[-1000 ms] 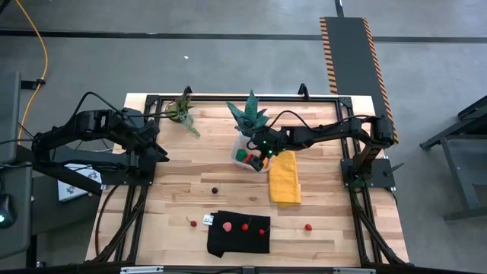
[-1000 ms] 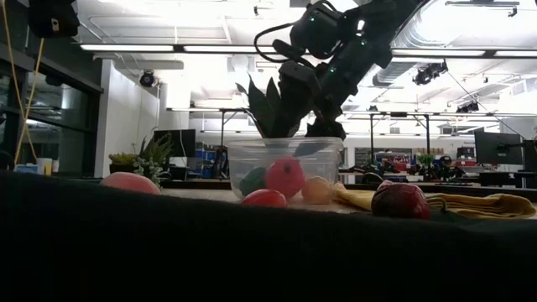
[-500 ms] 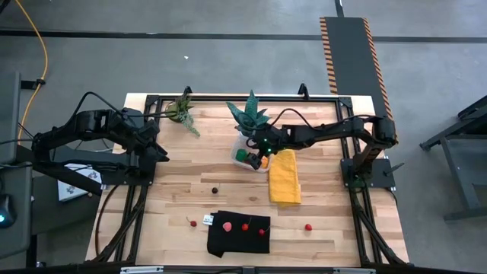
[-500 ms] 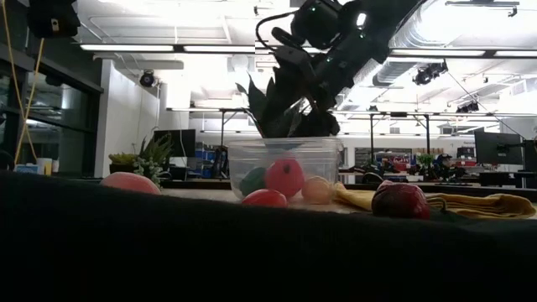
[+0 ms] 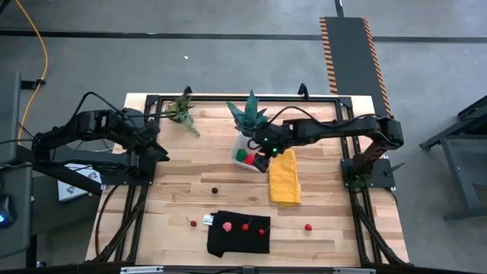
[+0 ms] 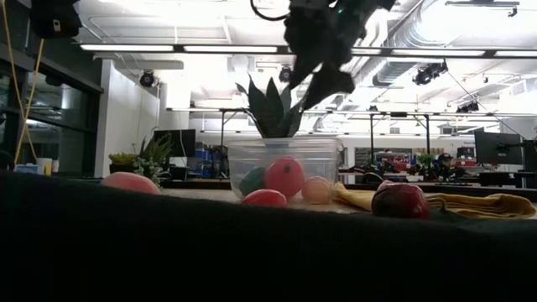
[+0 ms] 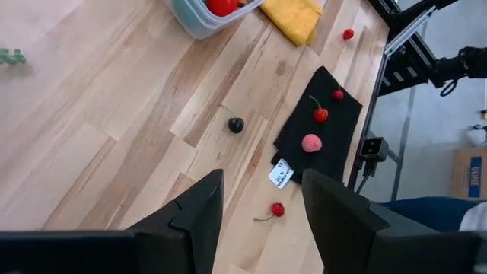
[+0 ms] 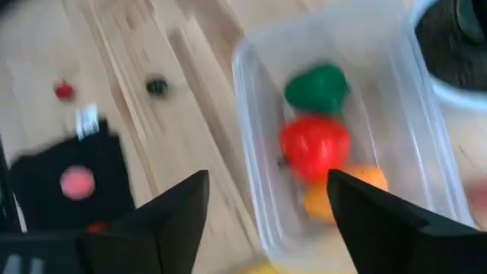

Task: Pick and placing Produce into tupperware
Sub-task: Put the red raspberry into the transparent container

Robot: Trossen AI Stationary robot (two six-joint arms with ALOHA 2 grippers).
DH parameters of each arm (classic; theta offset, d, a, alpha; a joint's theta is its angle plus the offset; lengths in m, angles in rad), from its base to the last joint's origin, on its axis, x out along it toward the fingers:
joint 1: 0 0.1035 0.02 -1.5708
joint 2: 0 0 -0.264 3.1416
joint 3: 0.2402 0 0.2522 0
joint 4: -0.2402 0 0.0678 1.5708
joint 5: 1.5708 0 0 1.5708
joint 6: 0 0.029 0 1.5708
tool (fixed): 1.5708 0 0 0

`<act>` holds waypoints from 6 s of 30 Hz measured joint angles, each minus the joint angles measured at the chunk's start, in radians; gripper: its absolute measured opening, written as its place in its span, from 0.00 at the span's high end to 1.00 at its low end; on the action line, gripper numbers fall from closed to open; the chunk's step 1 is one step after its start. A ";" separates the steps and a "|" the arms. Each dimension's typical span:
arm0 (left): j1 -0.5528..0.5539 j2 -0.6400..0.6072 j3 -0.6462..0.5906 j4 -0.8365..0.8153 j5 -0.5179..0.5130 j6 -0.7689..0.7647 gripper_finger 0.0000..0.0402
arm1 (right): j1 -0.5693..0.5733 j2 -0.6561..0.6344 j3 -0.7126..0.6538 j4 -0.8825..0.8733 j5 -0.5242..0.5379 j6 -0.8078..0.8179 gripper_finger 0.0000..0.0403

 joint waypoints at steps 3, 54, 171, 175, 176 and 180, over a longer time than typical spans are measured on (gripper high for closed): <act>0.000 0.002 0.000 0.001 -0.018 0.011 0.58 | 0.013 0.000 0.057 -0.152 0.006 0.019 0.40; 0.000 0.087 0.000 0.192 -0.130 0.097 0.58 | 0.392 -0.607 -0.328 -0.388 0.187 0.735 0.83; -0.962 0.171 -0.088 0.692 -0.713 -0.321 0.58 | 0.954 -0.528 -0.500 0.179 0.677 1.129 0.83; -0.962 0.171 -0.088 0.671 -0.710 -0.322 0.58 | 0.945 -0.506 -0.500 0.149 0.645 1.191 0.83; -0.962 0.171 -0.088 0.672 -0.706 -0.322 0.58 | 0.936 -0.500 -0.495 0.129 0.617 1.199 0.84; -0.962 0.171 -0.088 0.672 -0.670 -0.325 0.58 | 0.899 -0.456 -0.393 -0.040 0.516 1.205 0.88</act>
